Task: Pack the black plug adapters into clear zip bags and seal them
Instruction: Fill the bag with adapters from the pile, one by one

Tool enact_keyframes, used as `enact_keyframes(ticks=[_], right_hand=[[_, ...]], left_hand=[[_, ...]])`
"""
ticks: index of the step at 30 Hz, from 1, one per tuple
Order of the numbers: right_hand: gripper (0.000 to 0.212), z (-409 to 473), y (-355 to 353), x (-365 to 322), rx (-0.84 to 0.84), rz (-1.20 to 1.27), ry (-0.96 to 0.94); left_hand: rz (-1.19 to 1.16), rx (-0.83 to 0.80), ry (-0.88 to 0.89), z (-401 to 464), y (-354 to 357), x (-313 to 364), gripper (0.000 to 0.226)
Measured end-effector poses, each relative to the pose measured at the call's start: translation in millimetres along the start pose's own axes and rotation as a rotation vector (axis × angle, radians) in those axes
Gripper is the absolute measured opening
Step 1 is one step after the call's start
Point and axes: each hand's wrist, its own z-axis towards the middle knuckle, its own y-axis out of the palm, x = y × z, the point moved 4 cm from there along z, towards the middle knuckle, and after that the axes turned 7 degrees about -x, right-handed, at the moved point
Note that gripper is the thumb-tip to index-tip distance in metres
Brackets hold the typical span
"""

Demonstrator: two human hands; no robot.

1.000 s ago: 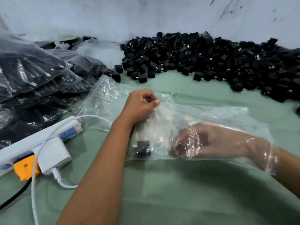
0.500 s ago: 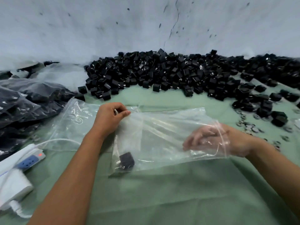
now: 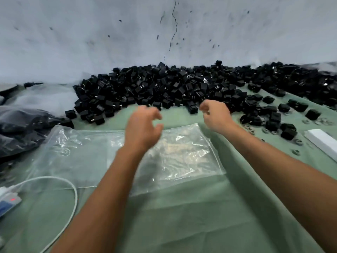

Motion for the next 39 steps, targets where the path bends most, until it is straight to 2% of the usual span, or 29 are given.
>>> enact_keyframes(ticks=[2, 5, 7, 9, 14, 18, 22, 25, 27, 29, 31, 33, 36, 39], right_hand=[[0.049, 25.1, 13.0, -15.5, -0.181, -0.211, -0.132], [0.063, 45.7, 31.8, -21.0, -0.468, -0.431, -0.156], [0.061, 46.9, 38.8, -14.5, -0.524, -0.487, -0.119], [0.053, 43.0, 39.0, -9.6, -0.451, -0.471, -0.096], [0.034, 26.3, 22.1, 5.4, -0.328, -0.287, 0.110], [0.016, 3.0, 8.6, 14.8, -0.327, -0.111, 0.113], [0.009, -32.3, -5.4, 16.4, -0.462, 0.432, 0.145], [0.016, -53.4, -13.4, 6.6, -0.686, 0.622, 0.026], [0.024, -64.6, -12.9, -1.9, -0.825, 0.644, -0.006], [0.028, -68.9, -12.0, -5.2, -0.885, 0.682, 0.022], [0.027, -72.0, -13.3, -9.1, -0.946, 0.680, 0.048], [0.021, -76.8, -12.0, -18.8, -1.050, 0.572, 0.007], [0.020, -87.6, 0.3, -42.6, -1.210, 0.446, -0.084], [0.028, -99.1, 11.9, -64.0, -1.306, 0.411, -0.129]], left_hand=[[-0.014, -0.160, 0.149, -3.7, 32.4, 47.8, 0.018], [0.076, -0.357, 0.289, -7.6, 71.6, 88.2, 0.046], [0.154, -0.449, 0.307, -4.5, 84.7, 92.1, 0.060], [0.185, -0.496, 0.308, -0.6, 88.8, 88.4, 0.059], [0.093, -0.464, 0.328, 5.2, 81.6, 68.7, 0.034], [0.076, -0.442, 0.322, 3.3, 73.4, 58.2, 0.032], [0.063, -0.477, 0.256, -2.4, 70.3, 53.9, 0.032], [0.061, -0.482, 0.230, -4.2, 64.7, 55.1, 0.025], [0.106, -0.472, 0.233, -6.2, 60.3, 55.3, 0.021], [0.129, -0.422, 0.238, -9.8, 53.9, 55.0, 0.017], [0.110, -0.346, 0.250, -13.8, 43.3, 56.3, 0.016], [0.085, -0.292, 0.322, -17.5, 29.8, 63.0, 0.016], [0.112, -0.312, 0.471, -21.8, 11.3, 79.8, 0.020], [0.071, -0.366, 0.514, -24.3, -3.8, 91.2, 0.024]])
